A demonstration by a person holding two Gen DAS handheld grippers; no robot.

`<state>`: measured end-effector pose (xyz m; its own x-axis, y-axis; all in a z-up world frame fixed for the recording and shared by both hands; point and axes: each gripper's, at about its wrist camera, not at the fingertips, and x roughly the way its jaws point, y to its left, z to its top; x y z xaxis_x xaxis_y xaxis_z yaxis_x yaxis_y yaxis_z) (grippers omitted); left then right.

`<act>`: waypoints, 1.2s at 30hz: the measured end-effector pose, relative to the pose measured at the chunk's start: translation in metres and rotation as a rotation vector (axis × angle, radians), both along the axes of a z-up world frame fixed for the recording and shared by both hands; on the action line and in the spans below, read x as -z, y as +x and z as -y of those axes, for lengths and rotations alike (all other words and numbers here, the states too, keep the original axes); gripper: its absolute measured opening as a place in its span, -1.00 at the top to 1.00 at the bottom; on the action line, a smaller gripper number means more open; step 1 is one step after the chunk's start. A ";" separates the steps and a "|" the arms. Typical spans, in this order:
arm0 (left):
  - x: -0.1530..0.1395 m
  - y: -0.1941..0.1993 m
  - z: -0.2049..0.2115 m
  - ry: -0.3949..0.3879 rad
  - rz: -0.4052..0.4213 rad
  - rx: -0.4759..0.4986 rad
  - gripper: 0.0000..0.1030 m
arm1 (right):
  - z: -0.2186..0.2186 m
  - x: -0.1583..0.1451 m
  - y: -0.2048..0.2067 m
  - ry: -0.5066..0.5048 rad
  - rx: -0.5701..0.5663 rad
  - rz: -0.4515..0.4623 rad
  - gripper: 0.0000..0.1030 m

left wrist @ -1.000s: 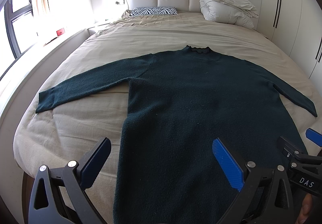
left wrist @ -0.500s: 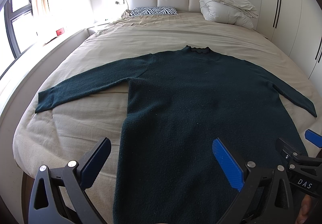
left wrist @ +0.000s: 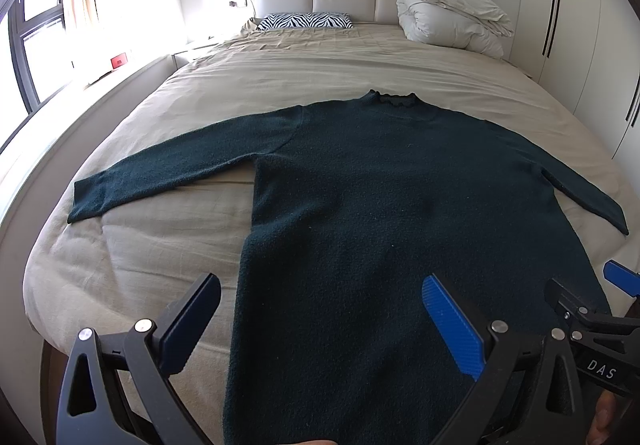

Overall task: Fold small clothes
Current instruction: 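Grasp the sleeve cuff with the right gripper and lift it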

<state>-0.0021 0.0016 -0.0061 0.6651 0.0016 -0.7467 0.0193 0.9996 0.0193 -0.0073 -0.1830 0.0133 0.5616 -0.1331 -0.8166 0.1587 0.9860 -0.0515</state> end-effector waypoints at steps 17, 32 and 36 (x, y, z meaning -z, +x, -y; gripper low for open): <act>0.000 -0.011 0.022 0.105 0.106 0.043 -1.00 | 0.011 0.005 0.001 0.019 0.025 0.000 -1.00; -0.048 0.027 0.049 0.103 0.326 0.106 -1.00 | 0.247 0.012 -0.015 0.410 0.440 0.241 -1.00; -0.044 0.049 0.058 -0.007 0.242 0.141 -1.00 | 0.344 0.045 -0.033 0.631 0.648 0.329 -1.00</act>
